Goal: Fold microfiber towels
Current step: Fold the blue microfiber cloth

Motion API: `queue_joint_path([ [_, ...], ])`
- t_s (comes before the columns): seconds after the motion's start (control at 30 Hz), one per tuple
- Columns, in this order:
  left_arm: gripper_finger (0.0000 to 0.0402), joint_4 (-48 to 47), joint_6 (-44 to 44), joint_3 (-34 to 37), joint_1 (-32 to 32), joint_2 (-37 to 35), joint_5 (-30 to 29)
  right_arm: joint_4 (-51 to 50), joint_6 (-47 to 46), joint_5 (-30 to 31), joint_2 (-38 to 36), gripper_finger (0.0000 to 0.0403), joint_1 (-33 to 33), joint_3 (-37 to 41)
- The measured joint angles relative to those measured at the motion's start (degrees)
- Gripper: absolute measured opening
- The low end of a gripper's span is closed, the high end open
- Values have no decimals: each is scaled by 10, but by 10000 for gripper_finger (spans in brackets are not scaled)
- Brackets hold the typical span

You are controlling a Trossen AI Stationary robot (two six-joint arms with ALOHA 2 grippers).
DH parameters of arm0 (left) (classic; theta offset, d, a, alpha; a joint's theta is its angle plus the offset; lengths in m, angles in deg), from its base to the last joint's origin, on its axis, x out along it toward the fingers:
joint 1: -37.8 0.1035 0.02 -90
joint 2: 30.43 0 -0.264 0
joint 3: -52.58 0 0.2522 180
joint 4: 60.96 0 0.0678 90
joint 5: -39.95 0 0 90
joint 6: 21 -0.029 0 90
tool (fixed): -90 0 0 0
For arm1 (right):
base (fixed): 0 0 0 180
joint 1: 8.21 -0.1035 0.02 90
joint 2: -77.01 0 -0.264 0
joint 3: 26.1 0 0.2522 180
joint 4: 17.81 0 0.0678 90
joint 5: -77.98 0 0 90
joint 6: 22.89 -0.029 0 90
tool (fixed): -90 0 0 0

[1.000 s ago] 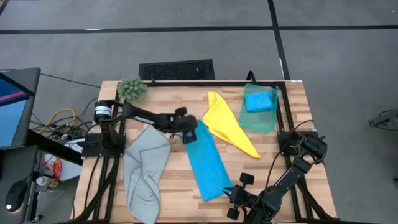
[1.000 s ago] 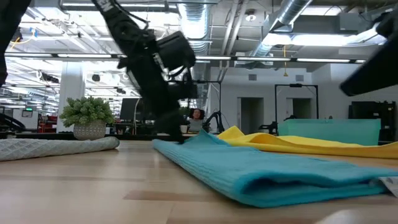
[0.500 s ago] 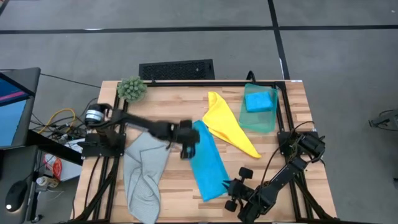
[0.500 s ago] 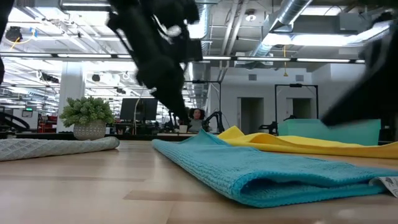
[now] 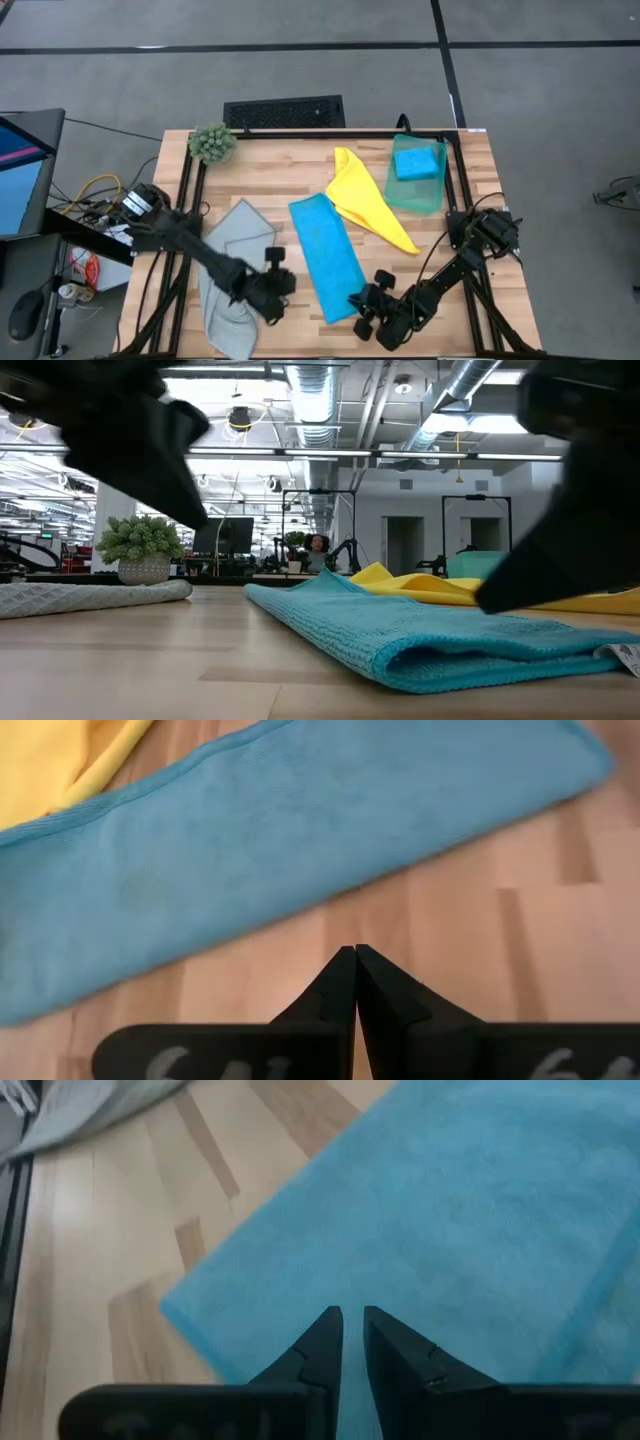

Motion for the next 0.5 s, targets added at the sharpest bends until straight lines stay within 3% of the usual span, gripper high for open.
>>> queue_joint_path([
  [0.2,0,-24,78,0,-61,0,-55,16,7,-25,0,70,27,0],
  [0.5,0,-15,97,-13,-81,0,-67,21,-1,-65,0,26,43,0],
])
